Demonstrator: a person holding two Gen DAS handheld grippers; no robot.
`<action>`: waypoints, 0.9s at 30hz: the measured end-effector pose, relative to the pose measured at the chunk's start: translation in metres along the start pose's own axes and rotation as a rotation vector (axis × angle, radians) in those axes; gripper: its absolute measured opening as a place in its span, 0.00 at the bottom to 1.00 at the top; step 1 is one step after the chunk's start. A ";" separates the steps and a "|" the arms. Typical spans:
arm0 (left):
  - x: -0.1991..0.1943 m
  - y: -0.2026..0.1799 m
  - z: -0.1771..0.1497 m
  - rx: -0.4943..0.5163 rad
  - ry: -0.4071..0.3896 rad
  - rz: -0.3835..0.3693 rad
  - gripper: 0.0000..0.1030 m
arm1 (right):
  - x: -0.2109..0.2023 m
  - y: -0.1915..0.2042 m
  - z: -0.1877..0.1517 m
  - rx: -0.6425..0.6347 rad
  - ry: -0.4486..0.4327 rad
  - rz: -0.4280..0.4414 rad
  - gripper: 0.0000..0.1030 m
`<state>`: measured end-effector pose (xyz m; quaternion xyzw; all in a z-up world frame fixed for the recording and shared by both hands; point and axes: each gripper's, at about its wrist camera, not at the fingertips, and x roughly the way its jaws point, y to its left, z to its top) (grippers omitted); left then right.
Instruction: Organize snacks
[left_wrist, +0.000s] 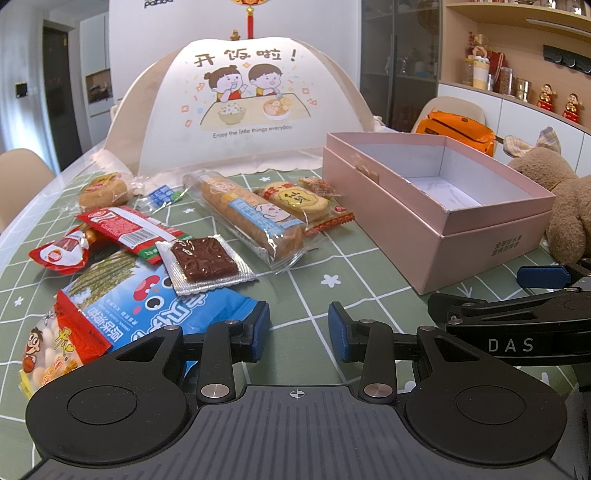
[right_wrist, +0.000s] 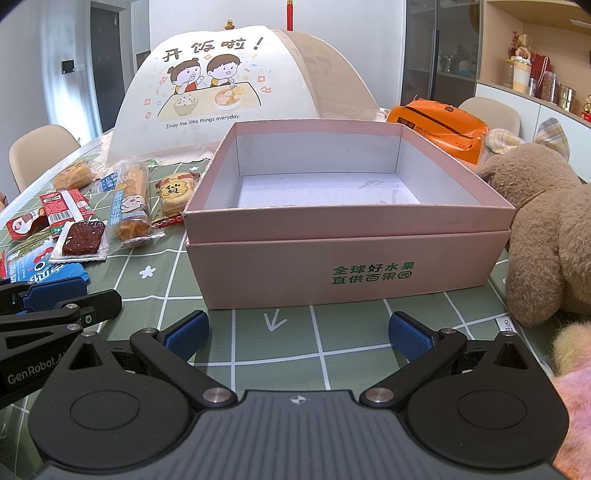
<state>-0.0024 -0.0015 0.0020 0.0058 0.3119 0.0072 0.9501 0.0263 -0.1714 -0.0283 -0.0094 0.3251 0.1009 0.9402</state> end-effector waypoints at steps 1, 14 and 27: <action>0.000 0.000 0.000 -0.001 0.000 -0.001 0.40 | 0.000 0.000 0.000 0.000 0.000 0.000 1.00; -0.009 -0.002 0.003 0.042 0.068 -0.113 0.37 | 0.001 0.000 0.002 -0.002 0.028 0.010 1.00; -0.034 0.169 0.057 -0.044 0.220 -0.170 0.37 | -0.001 0.013 0.023 0.142 0.279 -0.131 1.00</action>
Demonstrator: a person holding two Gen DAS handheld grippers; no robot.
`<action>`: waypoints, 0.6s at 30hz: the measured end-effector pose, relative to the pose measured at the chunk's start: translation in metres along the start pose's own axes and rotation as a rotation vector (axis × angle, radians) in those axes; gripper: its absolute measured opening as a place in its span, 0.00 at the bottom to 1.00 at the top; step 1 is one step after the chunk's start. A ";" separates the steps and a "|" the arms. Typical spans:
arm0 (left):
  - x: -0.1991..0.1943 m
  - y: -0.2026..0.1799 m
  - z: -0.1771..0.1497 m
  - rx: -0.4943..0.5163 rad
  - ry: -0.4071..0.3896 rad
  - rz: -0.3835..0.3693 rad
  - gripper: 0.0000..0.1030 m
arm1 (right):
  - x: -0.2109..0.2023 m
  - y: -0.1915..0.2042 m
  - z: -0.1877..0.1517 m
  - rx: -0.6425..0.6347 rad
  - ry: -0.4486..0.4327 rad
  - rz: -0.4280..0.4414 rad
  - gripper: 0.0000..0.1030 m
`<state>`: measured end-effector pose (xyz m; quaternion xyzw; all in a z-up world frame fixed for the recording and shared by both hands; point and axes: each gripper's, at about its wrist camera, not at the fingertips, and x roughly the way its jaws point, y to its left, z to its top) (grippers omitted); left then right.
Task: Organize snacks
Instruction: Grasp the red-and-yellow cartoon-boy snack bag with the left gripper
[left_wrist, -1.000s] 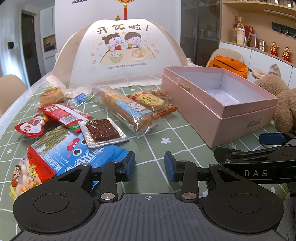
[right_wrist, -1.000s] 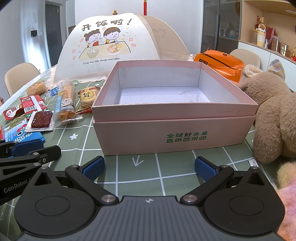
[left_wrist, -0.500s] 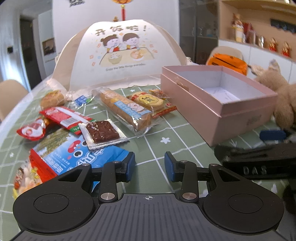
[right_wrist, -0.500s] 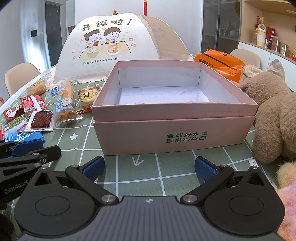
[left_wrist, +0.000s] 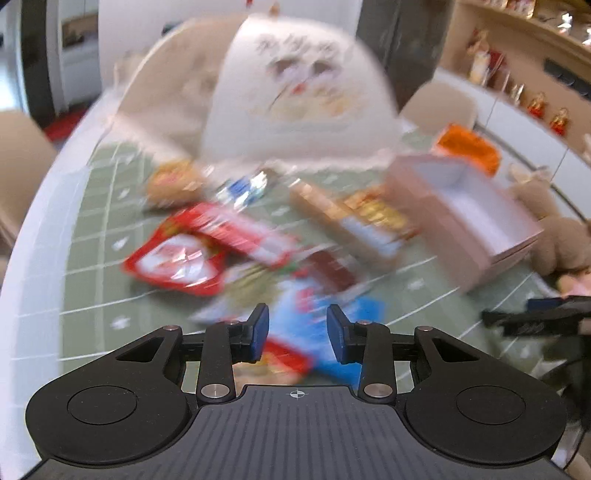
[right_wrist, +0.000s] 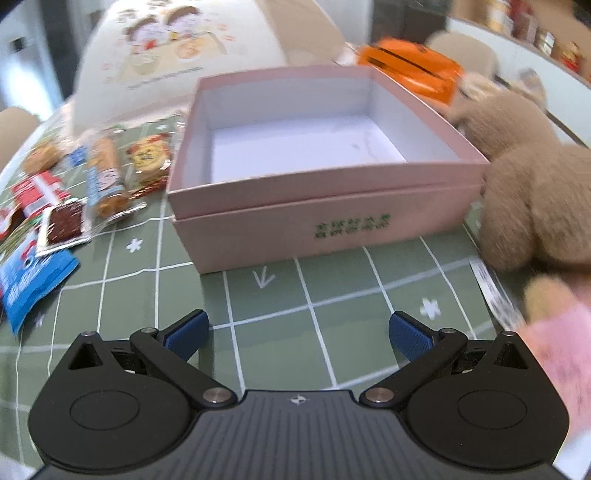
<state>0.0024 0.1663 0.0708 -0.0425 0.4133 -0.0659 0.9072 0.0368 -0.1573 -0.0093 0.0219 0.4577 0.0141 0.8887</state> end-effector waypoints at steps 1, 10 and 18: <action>0.004 0.013 0.000 0.021 0.030 -0.023 0.37 | 0.001 0.002 0.002 0.013 0.011 -0.008 1.00; 0.011 0.010 -0.033 0.280 0.085 -0.032 0.41 | -0.012 0.016 0.001 -0.011 0.101 0.010 0.89; 0.016 0.012 -0.024 0.296 0.108 0.122 0.41 | -0.068 0.050 -0.020 -0.114 -0.018 0.118 0.87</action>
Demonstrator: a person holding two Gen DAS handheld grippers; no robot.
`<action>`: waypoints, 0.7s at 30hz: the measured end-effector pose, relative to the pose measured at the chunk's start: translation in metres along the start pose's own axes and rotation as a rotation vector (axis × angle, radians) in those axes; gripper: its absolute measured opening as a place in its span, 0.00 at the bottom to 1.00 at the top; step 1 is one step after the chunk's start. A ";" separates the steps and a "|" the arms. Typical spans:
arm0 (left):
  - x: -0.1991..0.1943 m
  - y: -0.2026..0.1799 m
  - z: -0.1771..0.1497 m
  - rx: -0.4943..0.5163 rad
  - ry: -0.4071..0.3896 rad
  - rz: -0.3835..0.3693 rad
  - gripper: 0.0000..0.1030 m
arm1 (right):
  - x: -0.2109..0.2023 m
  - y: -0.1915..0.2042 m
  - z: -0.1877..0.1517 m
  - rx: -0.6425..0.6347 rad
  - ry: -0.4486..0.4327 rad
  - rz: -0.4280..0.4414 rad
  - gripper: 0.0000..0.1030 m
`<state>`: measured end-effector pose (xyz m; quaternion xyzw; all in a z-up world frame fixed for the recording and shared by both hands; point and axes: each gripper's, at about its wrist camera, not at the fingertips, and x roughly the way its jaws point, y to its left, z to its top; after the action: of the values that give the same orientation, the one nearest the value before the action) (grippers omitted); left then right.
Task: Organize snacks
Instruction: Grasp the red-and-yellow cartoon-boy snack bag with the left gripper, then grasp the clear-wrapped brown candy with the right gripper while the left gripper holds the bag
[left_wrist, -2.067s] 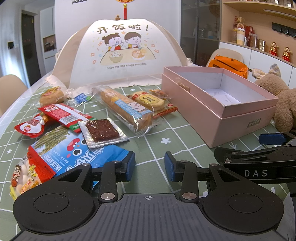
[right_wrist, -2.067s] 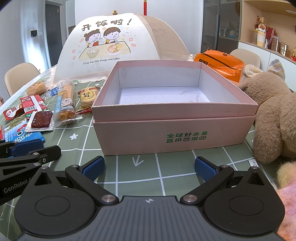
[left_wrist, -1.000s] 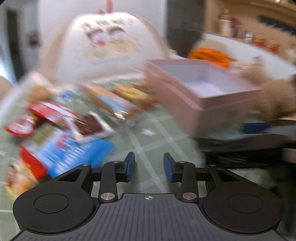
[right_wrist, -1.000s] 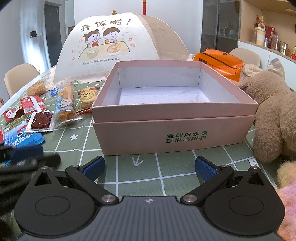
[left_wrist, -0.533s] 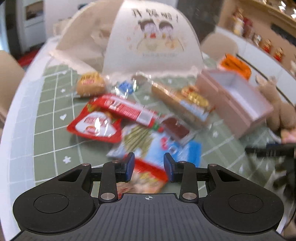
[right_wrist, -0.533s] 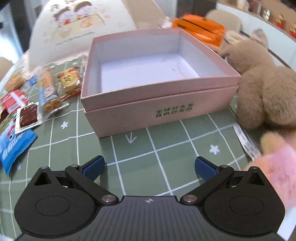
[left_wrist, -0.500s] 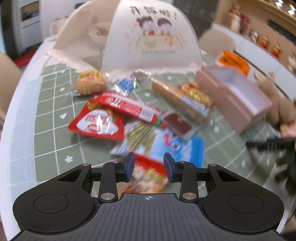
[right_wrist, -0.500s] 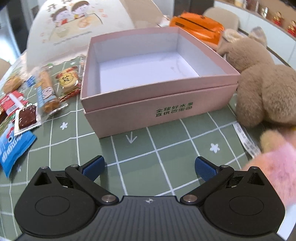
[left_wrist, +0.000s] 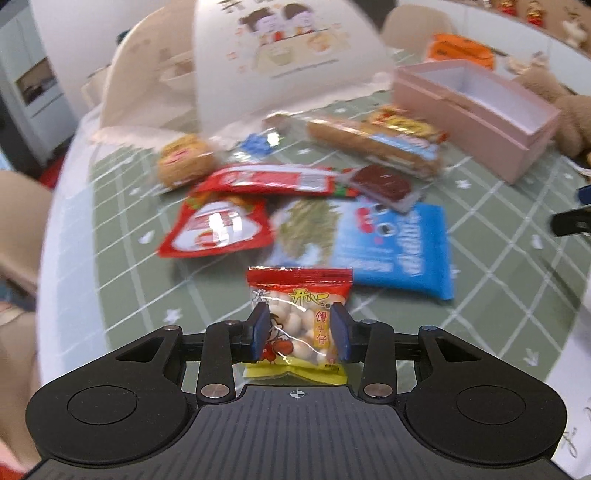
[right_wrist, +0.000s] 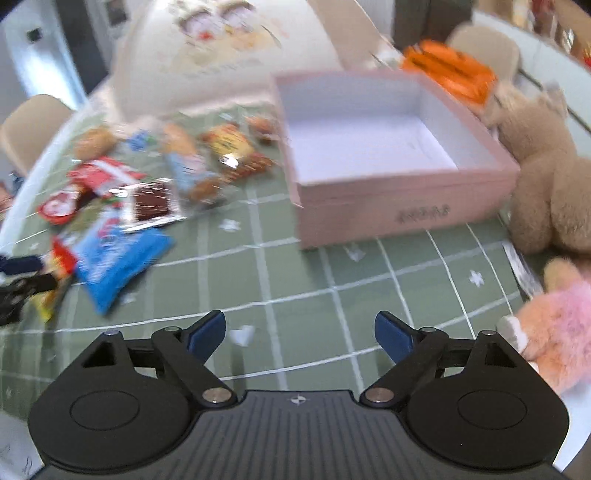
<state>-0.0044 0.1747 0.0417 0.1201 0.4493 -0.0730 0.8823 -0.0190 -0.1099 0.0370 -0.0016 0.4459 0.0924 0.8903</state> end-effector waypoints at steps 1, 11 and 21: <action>-0.001 0.002 -0.001 -0.007 0.009 -0.010 0.39 | -0.004 0.004 0.000 -0.021 -0.024 0.005 0.87; -0.023 -0.034 -0.021 0.126 -0.032 -0.039 0.55 | -0.027 0.015 0.001 -0.107 -0.147 0.085 0.87; 0.008 0.000 0.003 -0.032 0.073 -0.019 0.59 | -0.028 0.002 -0.019 -0.097 -0.123 0.110 0.87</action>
<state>0.0026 0.1734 0.0370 0.1042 0.4834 -0.0698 0.8664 -0.0503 -0.1142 0.0481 -0.0146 0.3850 0.1627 0.9084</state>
